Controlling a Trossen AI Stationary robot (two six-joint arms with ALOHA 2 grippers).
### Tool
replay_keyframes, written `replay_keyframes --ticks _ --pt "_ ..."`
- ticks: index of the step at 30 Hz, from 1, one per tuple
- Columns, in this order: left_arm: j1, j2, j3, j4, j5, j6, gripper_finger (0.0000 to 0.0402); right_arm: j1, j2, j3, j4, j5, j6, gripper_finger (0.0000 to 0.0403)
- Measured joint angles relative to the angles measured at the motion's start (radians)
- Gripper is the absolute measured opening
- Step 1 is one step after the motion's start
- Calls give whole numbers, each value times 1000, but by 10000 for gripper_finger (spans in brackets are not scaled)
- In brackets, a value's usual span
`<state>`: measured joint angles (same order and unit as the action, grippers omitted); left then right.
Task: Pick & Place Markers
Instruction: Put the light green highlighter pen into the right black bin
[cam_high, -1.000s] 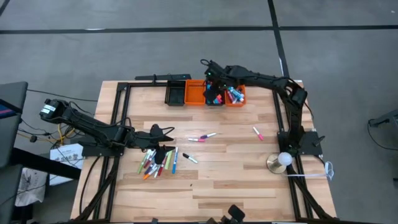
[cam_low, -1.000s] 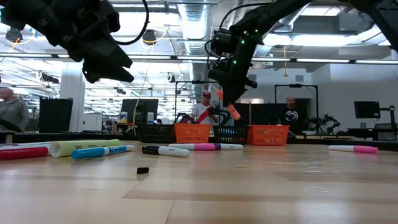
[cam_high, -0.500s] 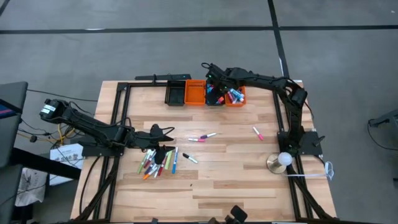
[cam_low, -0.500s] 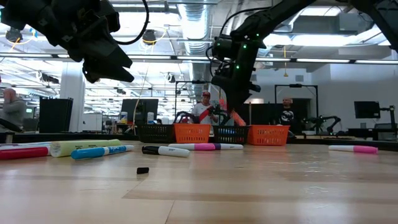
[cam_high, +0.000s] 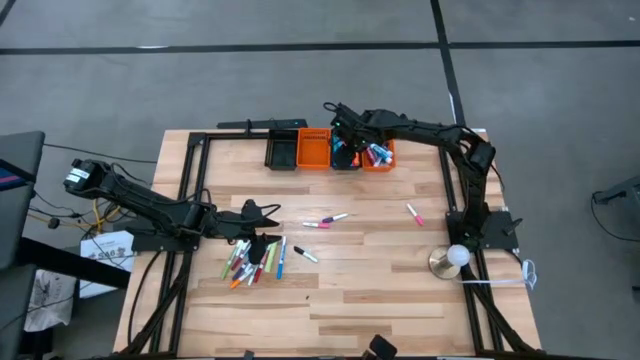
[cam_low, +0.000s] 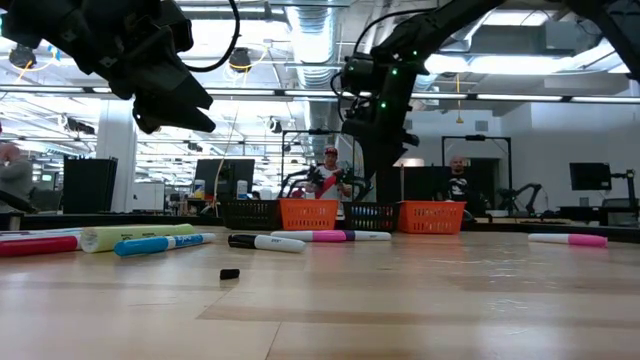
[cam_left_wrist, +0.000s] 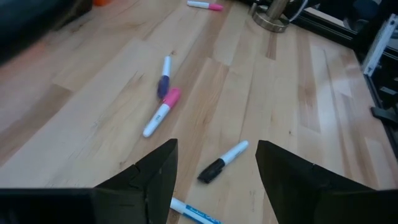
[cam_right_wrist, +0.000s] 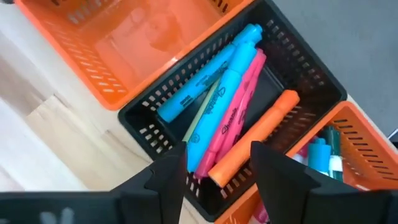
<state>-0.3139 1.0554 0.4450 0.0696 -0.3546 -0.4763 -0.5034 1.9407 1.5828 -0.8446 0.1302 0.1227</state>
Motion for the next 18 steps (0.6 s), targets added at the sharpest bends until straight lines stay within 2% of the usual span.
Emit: replay_keyframes --ticks 5,9,12,18 --pt "0 0 0 -2 54 2 214 42 -23 0 -25 0 -25 153" --pt "0 0 1 -105 91 -10 214 97 -49 0 -27 6 -20 145" --pt "0 0 1 -164 83 -48 214 155 -65 0 -7 28 -19 140" --pt "3 26 1 -163 54 -75 214 286 -74 0 23 109 -25 137"
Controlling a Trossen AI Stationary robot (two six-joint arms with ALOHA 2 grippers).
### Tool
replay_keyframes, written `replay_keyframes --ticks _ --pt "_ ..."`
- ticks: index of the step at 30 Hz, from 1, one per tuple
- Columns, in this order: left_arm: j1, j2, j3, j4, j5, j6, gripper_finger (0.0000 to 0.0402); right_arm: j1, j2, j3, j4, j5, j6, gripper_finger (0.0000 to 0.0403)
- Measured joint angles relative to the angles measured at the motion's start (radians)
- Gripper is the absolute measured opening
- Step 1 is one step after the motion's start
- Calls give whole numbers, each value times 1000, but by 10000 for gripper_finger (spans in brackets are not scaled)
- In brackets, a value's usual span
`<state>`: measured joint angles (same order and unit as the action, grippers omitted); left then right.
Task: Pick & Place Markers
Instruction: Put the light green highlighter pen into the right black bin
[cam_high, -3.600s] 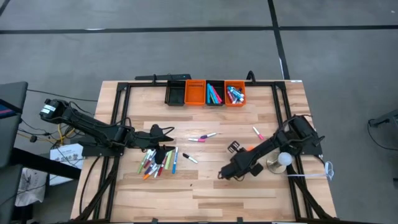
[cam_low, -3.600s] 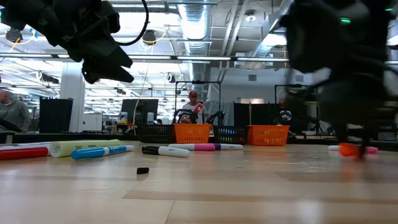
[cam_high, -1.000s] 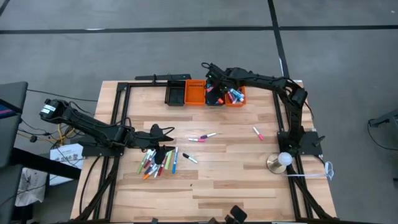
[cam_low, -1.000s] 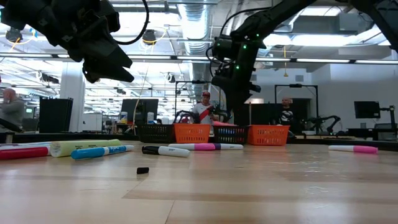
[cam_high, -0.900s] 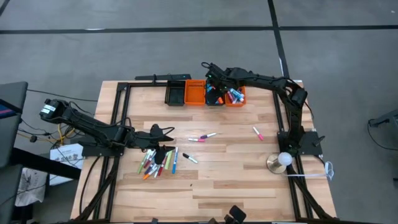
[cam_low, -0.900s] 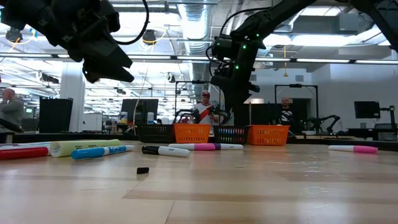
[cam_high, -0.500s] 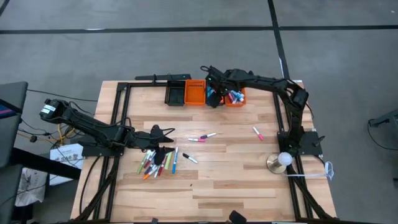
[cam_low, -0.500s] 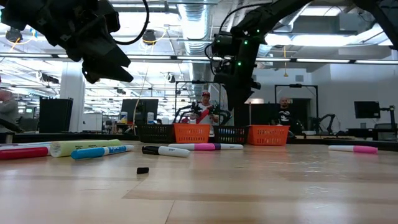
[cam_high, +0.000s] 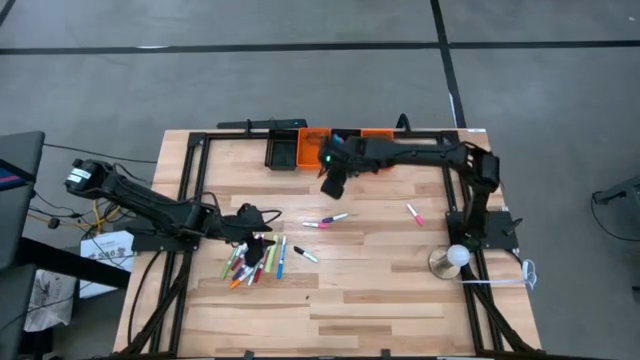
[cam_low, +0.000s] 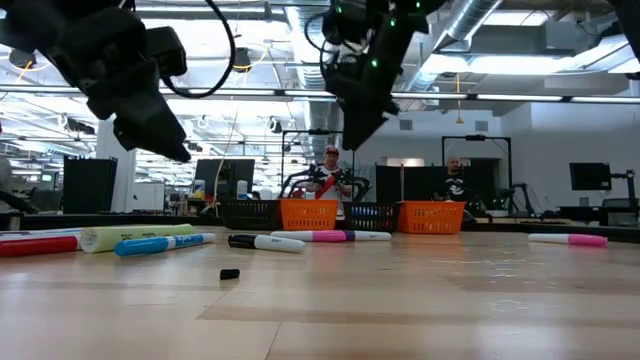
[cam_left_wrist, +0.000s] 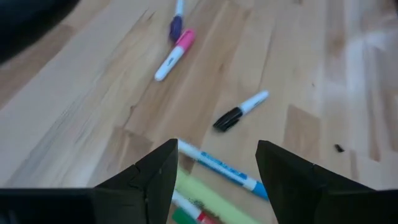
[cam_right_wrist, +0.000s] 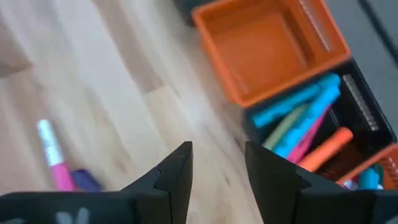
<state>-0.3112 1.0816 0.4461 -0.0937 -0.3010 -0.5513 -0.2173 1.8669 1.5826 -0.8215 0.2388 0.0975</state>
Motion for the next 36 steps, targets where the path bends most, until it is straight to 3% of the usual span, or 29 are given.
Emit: replay_keyframes --ticks 4,10,17,31,36 --pt "7 54 0 3 0 -61 214 102 -3 0 42 89 -19 139" --pt "73 157 0 9 78 -165 214 247 -10 0 61 212 -16 135" --pt "115 218 0 83 142 -181 214 376 -10 0 34 323 33 134" --pt "96 226 0 95 143 -187 214 501 -10 -2 -127 571 224 132" --pt "61 226 41 95 142 -139 214 548 -38 -125 -108 659 293 131"
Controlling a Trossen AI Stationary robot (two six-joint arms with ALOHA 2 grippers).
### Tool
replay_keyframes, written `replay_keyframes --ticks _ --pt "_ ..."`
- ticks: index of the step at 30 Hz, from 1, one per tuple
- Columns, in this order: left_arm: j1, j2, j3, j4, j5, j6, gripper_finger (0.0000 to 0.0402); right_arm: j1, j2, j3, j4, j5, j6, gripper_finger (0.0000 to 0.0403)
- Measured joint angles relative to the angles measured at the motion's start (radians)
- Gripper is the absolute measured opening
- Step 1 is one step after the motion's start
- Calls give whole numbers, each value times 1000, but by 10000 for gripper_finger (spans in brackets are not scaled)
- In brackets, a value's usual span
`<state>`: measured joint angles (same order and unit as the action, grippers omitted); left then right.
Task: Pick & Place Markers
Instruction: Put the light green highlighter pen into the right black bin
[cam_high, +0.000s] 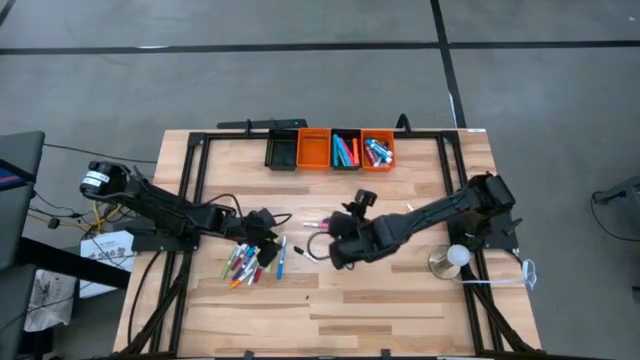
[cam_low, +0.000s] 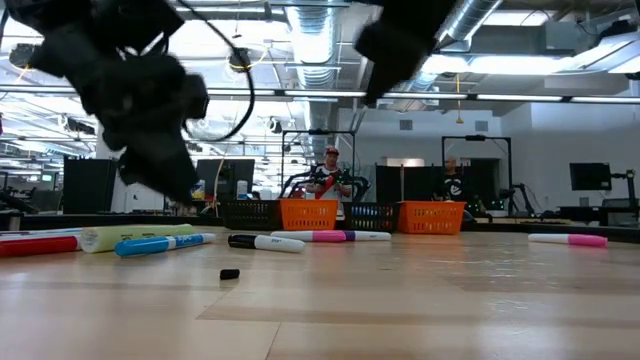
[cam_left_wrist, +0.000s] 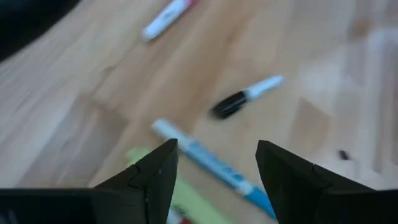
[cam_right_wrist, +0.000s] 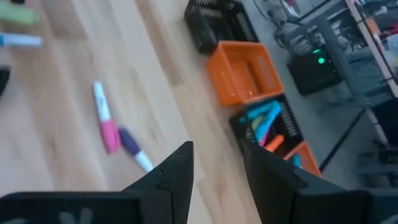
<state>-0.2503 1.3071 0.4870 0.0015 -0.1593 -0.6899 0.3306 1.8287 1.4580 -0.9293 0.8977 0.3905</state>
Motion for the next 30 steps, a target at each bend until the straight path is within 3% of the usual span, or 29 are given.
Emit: replay_keyframes --ticks 5,8,10,13,16,19,24,30 --pt "-52 0 56 3 -49 76 214 32 -119 -249 218 -11 -2 131" --pt "-79 0 81 6 -71 87 214 50 -241 -403 482 -99 -102 131" --pt "-98 0 96 39 -73 96 214 58 -325 -508 726 -237 -223 129" --pt "-130 0 105 141 -72 145 214 43 -449 -645 1003 -541 -384 122" --pt "-158 0 105 212 -73 192 214 -12 -558 -753 1123 -784 -467 117" --pt "-171 -1 105 198 -106 188 214 -85 -633 -845 1142 -920 -516 117" --pt "-169 46 106 169 -154 177 214 -188 -687 -955 1227 -960 -497 119" --pt "-142 81 106 -13 -173 19 214 -227 -680 -980 1284 -978 -470 120"
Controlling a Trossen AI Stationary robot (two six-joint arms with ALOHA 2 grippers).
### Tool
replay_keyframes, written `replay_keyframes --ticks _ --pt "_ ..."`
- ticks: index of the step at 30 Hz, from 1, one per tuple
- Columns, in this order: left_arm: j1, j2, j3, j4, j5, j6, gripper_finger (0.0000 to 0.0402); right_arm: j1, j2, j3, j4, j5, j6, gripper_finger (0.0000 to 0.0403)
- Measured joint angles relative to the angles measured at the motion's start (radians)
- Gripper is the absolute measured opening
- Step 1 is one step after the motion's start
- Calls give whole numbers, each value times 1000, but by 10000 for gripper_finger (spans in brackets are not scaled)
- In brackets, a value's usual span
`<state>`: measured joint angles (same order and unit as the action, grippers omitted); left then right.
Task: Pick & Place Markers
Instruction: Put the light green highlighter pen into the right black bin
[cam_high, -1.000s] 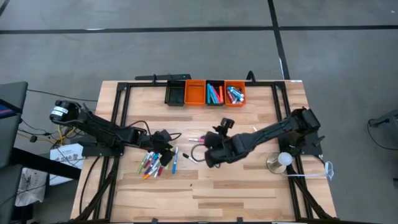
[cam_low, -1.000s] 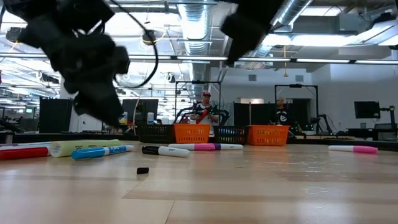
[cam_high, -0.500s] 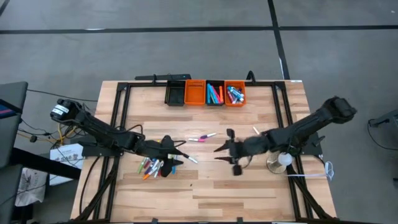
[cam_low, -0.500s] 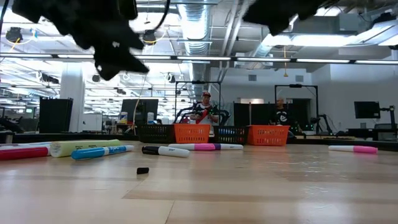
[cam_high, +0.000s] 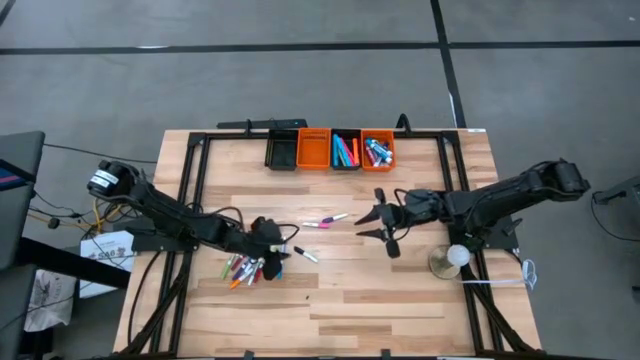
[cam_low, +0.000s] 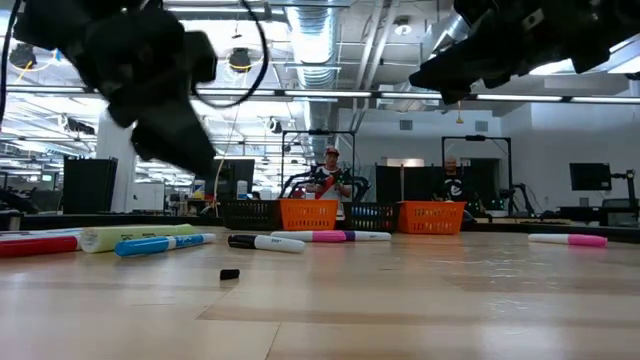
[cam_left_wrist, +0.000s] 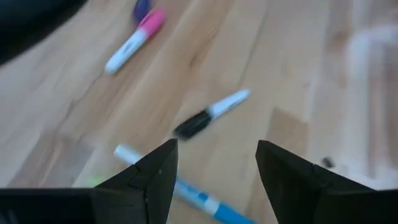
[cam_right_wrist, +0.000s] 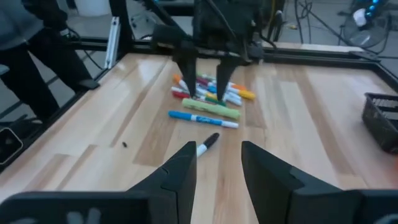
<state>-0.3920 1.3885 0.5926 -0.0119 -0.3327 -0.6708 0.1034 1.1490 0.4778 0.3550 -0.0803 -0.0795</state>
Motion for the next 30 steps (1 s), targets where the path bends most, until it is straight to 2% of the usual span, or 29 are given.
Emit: replay_keyframes --ticks 13,30 --pt "1 60 -1 -150 -19 -152 214 1 16 2 61 -2 -26 120" --pt "30 60 -1 -188 -68 -158 214 1 16 2 79 -2 -26 120"
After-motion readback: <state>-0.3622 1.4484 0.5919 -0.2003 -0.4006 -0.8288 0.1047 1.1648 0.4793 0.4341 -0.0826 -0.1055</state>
